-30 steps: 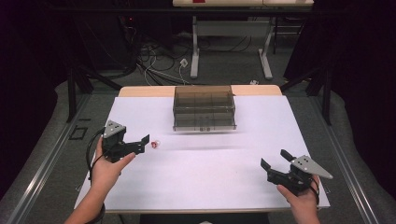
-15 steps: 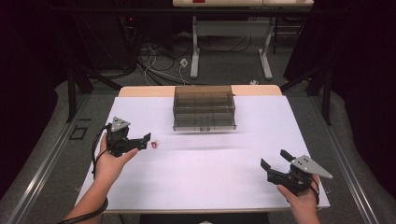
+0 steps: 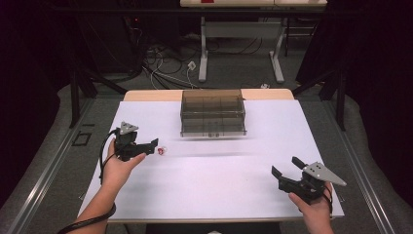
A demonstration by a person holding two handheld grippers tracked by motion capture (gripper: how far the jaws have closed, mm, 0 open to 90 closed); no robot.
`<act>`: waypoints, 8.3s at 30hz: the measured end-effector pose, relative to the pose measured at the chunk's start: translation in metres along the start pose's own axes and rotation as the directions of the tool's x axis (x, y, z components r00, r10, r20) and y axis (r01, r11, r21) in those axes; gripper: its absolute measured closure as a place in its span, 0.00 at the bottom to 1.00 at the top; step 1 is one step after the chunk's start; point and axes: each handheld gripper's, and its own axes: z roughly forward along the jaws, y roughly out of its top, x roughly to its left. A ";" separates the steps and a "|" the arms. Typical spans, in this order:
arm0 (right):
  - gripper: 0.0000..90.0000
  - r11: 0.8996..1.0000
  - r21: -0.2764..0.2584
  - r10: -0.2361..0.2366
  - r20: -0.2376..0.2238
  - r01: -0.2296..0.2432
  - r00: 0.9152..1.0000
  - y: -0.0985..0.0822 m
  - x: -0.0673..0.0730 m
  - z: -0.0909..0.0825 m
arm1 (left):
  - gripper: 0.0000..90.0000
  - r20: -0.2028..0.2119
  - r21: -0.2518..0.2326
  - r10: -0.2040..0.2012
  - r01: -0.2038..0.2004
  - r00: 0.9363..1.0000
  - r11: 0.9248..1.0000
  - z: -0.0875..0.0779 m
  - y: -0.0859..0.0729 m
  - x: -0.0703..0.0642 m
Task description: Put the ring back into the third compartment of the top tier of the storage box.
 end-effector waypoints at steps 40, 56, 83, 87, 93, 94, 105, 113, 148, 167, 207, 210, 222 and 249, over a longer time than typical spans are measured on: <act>0.17 1.000 0.018 -0.003 -0.022 0.003 1.000 -0.001 0.000 0.002 | 0.31 0.014 0.116 0.024 -0.026 1.000 0.993 0.041 -0.003 -0.012; 0.17 1.000 0.020 -0.008 -0.029 0.008 1.000 -0.001 -0.001 0.003 | 0.36 0.011 0.181 0.007 -0.008 1.000 0.983 0.051 -0.007 -0.013; 0.17 1.000 0.027 0.004 -0.042 -0.003 0.999 -0.002 -0.001 0.003 | 0.57 0.057 0.273 -0.106 0.086 0.993 0.958 0.064 -0.014 -0.009; 0.17 1.000 0.026 0.002 -0.041 -0.001 0.999 -0.002 0.000 0.003 | 0.58 0.056 0.276 -0.117 0.097 0.992 0.956 0.065 -0.016 -0.008; 0.17 0.999 0.031 0.008 -0.038 -0.007 0.999 -0.002 0.000 0.003 | 0.61 0.053 0.275 -0.122 0.103 0.991 0.956 0.066 -0.017 -0.007; 0.17 0.999 0.032 0.009 -0.039 -0.008 0.999 -0.002 0.000 0.003 | 0.61 0.051 0.277 -0.120 0.101 0.991 0.956 0.066 -0.017 -0.007; 0.17 0.999 0.032 0.010 -0.039 -0.009 0.999 -0.002 0.000 0.003 | 0.67 0.057 0.287 -0.124 0.103 0.991 0.952 0.068 -0.018 -0.008; 0.17 1.000 0.030 0.010 -0.042 -0.008 0.999 -0.002 0.000 0.003 | 0.73 0.054 0.288 -0.131 0.110 0.990 0.951 0.068 -0.019 -0.008; 0.17 1.000 0.030 0.006 -0.042 -0.005 0.999 -0.002 -0.001 0.003 | 0.76 0.054 0.289 -0.140 0.119 0.989 0.950 0.067 -0.017 -0.009; 0.17 1.000 0.026 0.006 -0.044 -0.005 0.999 -0.002 -0.001 0.004 | 0.76 0.045 0.270 -0.139 0.122 0.989 0.955 0.058 -0.004 -0.007; 0.17 1.000 0.026 0.003 -0.045 -0.002 0.999 -0.002 -0.002 0.004 | 0.76 0.020 0.096 -0.126 0.123 0.992 0.988 0.038 0.017 -0.009; 0.17 0.999 0.031 0.010 -0.044 -0.009 0.999 -0.002 -0.001 0.003 | 0.76 0.019 0.077 -0.128 0.126 0.992 0.989 0.036 0.021 -0.010; 0.17 1.000 0.030 0.010 -0.045 -0.009 0.999 -0.002 0.000 0.003 | 0.76 0.028 0.029 -0.119 0.118 0.992 0.993 0.031 0.036 -0.018; 0.17 0.999 0.031 0.005 -0.044 -0.004 0.999 -0.002 -0.001 0.002 | 0.76 0.062 -0.013 -0.076 0.077 0.995 0.997 0.030 0.069 -0.045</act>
